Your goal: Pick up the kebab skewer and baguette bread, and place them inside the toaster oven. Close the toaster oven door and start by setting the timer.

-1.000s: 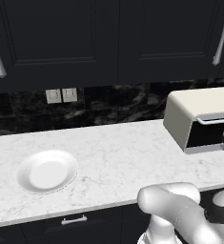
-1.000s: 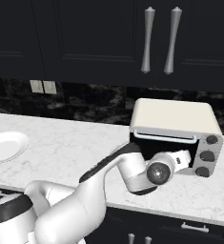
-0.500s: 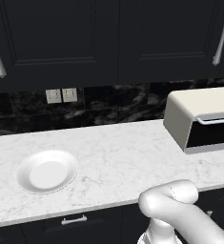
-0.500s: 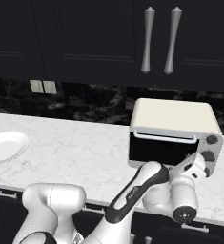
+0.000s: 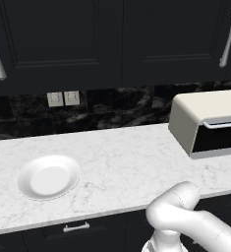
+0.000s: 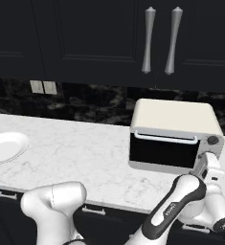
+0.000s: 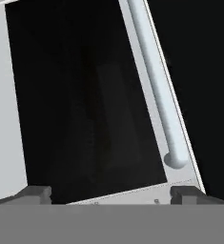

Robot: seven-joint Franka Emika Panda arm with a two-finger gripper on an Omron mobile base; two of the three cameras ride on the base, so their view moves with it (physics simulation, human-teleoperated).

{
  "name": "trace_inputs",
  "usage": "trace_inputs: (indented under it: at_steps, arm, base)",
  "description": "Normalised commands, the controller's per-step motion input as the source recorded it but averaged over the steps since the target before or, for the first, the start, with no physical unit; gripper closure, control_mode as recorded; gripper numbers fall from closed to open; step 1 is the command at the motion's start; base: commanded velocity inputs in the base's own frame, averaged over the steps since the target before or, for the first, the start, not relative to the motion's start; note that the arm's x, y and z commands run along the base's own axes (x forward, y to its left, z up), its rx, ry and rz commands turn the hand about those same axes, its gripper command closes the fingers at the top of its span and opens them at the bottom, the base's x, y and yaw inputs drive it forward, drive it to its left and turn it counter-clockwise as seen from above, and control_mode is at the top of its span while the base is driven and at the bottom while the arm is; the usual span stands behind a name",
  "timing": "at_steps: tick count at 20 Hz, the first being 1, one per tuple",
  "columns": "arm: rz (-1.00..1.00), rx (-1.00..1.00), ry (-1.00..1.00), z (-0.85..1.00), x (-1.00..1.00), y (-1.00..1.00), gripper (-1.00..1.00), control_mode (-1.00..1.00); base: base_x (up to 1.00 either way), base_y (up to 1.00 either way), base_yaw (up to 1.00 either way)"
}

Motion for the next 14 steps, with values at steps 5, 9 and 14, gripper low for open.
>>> trace_inputs:
  at_steps: [5, 9, 14]
  arm:
    - [0.13, -0.48, 0.00, -0.12, 0.16, -0.17, -1.00, -1.00]
    - [-0.01, -0.33, 0.00, -0.27, 0.29, 0.01, -1.00, -1.00]
    - [-0.09, -0.16, 0.11, 0.00, 0.61, 0.05, -1.00, -1.00]
  base:
    - [0.00, 0.00, 0.00]
    - [0.00, 0.00, 0.00]
    - [0.00, 0.00, 0.00]
